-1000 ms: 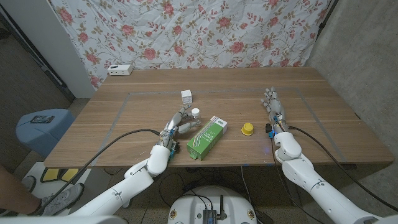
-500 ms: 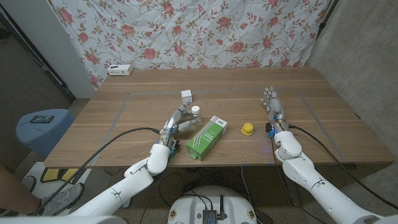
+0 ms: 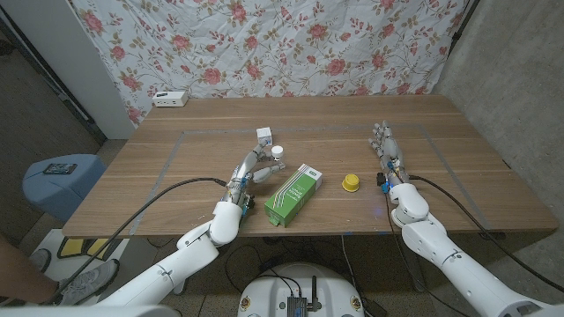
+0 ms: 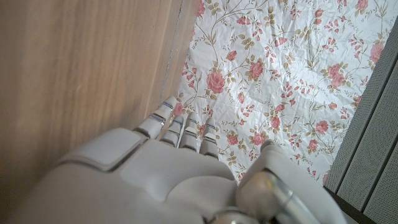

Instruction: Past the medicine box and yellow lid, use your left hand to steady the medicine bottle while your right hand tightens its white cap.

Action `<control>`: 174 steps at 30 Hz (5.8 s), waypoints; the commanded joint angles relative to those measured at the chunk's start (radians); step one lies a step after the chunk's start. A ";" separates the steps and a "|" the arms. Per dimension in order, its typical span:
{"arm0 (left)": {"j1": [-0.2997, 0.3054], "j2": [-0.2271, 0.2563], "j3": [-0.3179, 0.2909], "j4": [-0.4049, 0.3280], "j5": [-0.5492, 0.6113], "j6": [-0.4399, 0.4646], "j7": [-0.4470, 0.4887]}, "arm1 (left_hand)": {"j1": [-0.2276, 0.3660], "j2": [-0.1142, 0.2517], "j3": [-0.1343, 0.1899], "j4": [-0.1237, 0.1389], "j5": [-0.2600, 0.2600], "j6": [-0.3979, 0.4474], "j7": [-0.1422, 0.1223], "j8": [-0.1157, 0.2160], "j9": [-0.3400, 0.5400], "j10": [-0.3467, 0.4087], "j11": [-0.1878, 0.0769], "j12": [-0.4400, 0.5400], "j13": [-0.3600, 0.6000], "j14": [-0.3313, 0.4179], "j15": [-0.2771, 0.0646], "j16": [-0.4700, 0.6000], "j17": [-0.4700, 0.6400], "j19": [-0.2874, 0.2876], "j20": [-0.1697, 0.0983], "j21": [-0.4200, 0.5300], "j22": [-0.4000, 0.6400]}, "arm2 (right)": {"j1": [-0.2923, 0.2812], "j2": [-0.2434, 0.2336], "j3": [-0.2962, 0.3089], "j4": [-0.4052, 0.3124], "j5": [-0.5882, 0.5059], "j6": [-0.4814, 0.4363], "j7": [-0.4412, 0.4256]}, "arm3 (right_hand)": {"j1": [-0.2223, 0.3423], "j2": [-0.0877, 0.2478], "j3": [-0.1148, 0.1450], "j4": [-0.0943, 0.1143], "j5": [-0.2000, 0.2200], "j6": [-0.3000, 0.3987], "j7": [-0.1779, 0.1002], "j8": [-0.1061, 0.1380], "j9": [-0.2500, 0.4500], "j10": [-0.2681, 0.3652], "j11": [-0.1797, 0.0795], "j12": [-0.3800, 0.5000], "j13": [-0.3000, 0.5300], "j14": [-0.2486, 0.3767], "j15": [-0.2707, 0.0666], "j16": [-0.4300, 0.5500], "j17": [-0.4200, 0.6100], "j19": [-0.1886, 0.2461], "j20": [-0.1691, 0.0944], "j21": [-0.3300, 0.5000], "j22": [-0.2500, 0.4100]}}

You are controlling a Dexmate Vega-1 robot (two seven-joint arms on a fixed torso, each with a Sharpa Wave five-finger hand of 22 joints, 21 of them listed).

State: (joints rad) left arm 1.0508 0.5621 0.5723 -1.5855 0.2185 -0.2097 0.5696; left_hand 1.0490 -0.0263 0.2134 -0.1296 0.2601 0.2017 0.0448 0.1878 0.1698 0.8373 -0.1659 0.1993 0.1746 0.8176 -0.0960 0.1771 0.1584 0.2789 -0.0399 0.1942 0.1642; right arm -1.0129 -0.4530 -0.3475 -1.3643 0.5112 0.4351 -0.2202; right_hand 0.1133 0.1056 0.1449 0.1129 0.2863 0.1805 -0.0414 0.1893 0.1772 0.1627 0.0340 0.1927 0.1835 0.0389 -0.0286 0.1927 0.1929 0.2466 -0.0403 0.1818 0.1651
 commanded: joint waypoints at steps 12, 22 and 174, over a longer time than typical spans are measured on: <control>-0.042 -0.053 0.017 0.013 -0.020 0.007 -0.006 | 0.015 0.006 0.021 -0.009 -0.023 0.002 0.013 -0.002 0.005 0.016 0.008 -0.006 0.008 0.027 -0.101 -0.002 0.002 0.127 0.017 0.022 0.001 | 0.018 -0.040 0.006 -0.026 0.017 -0.046 0.025 | -0.006 0.002 0.010 0.002 0.004 0.003 -0.002 -0.001 0.001 0.006 0.001 0.001 0.003 0.009 -0.002 0.005 0.004 0.010 -0.033 0.005 0.002; -0.072 -0.086 0.036 0.025 -0.029 0.026 -0.018 | 0.032 0.006 0.031 -0.017 -0.032 0.002 0.025 -0.001 0.006 0.014 0.009 -0.008 0.009 0.035 -0.105 -0.003 0.002 0.139 -0.017 0.012 0.001 | 0.019 -0.060 0.012 -0.040 0.024 -0.072 0.031 | -0.007 0.002 0.010 0.002 0.004 0.004 -0.003 -0.001 0.001 0.005 0.003 0.001 0.003 0.009 -0.003 0.004 0.004 0.010 -0.033 0.005 0.002; -0.461 -0.229 0.229 0.334 0.017 -0.083 -0.232 | 0.006 0.033 0.087 -0.005 -0.062 0.080 0.015 -0.002 0.005 0.125 0.004 -0.003 0.011 0.116 -0.101 -0.006 0.000 0.096 -0.117 -0.010 0.002 | 0.326 -0.589 -0.193 -0.825 -0.561 -1.042 0.336 | 0.390 -0.107 0.069 -0.279 -0.085 0.103 -0.039 0.024 0.023 -0.128 0.022 -0.013 0.015 -0.111 0.148 -0.014 0.000 -0.126 0.204 -0.008 0.004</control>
State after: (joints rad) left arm 0.6068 0.3404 0.7914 -1.2731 0.2115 -0.2780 0.3375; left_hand 1.0565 0.0021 0.2923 -0.1340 0.1995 0.2784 0.0640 0.1878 0.1698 0.9085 -0.1156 0.1916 0.1841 0.9258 -0.1303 0.1741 0.1589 0.3782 -0.0449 0.1809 0.1634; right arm -0.7801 -1.0301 -0.4771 -2.1788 -0.0153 -0.5705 0.0280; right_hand 0.4916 -0.0013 0.2044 -0.1645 0.2032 0.2752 -0.0822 0.2072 0.1980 0.0449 0.0514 0.1810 0.1930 -0.0619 0.1111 0.1810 0.1909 0.1276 0.1569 0.1699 0.1651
